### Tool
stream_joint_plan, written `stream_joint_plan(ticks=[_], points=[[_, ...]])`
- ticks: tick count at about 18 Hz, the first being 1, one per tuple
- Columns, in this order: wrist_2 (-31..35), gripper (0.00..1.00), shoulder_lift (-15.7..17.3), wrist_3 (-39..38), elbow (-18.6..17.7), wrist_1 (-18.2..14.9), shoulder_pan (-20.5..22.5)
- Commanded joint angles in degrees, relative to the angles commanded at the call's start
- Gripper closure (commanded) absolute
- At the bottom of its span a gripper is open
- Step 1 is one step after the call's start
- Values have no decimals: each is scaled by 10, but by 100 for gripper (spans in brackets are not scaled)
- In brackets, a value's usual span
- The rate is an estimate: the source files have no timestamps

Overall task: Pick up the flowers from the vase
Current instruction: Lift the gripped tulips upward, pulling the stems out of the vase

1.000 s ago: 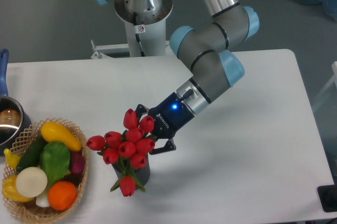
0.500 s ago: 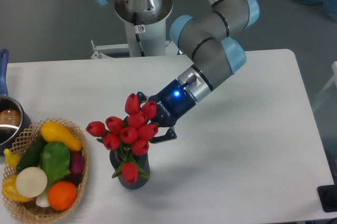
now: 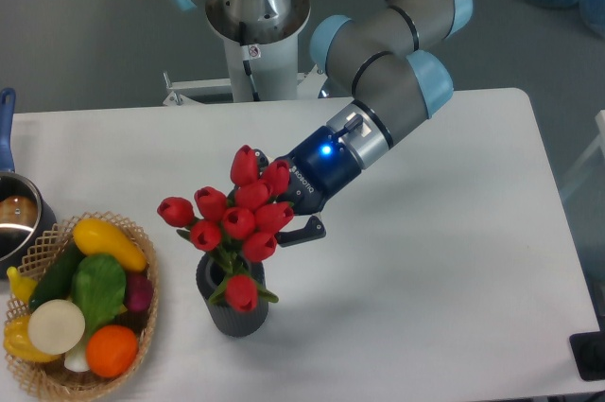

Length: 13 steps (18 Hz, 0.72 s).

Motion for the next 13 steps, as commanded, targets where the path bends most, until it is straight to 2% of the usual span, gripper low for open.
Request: stream_joint_plan(ticks=[4, 13], points=[[-2, 63, 18, -4, 2, 0, 12], [-33, 63, 27, -4, 4, 0, 13]])
